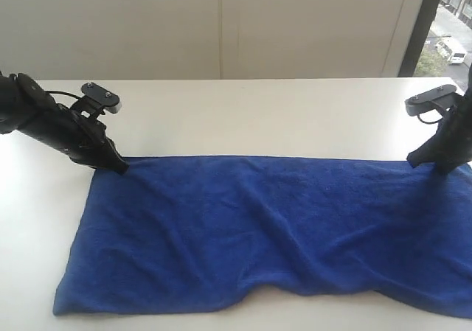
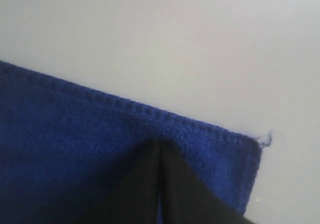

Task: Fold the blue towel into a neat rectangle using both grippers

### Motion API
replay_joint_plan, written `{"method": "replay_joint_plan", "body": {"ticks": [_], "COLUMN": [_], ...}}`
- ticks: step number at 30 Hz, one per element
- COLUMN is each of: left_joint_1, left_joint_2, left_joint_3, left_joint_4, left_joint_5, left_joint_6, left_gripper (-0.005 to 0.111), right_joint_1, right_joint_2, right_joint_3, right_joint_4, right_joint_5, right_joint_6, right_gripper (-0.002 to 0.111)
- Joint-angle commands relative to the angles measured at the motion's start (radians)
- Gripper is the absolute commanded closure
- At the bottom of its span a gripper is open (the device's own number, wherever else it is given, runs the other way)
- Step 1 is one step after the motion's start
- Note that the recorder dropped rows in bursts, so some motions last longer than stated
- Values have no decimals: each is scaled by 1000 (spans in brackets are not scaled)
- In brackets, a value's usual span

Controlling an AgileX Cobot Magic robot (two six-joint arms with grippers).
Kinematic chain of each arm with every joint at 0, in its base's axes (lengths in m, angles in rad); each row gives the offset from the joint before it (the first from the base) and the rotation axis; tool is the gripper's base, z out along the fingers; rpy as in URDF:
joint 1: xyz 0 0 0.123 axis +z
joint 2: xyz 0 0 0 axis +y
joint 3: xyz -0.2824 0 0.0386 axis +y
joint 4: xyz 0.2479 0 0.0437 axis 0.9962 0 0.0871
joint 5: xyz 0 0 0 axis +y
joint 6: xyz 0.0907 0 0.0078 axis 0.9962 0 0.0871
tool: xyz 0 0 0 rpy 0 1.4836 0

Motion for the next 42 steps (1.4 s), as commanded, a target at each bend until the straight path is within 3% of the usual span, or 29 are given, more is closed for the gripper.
{"method": "replay_joint_plan", "body": {"ticks": [1, 23, 35, 39, 42], "left_joint_1": [-1, 10, 10, 10, 10], "left_joint_2": [22, 22, -110, -175, -223], "left_joint_3": [5, 5, 5, 5, 5], "left_joint_4": [34, 100, 87, 83, 81], "left_joint_5": [-33, -50, -65, 25, 181], "left_joint_6": [-2, -21, -21, -49, -78], "left_gripper": [107, 107, 107, 107, 107], "right_joint_1": [-12, -12, 12, 21, 21], "right_joint_2": [28, 85, -74, -140, -205], "right_joint_3": [-14, -47, -47, -44, -5], "right_joint_4": [-30, -78, -70, -66, -9], "right_joint_5": [-33, -51, -84, 8, 52], "right_joint_6": [4, -5, 6, 11, 32], "right_gripper": [108, 108, 108, 108, 108]}}
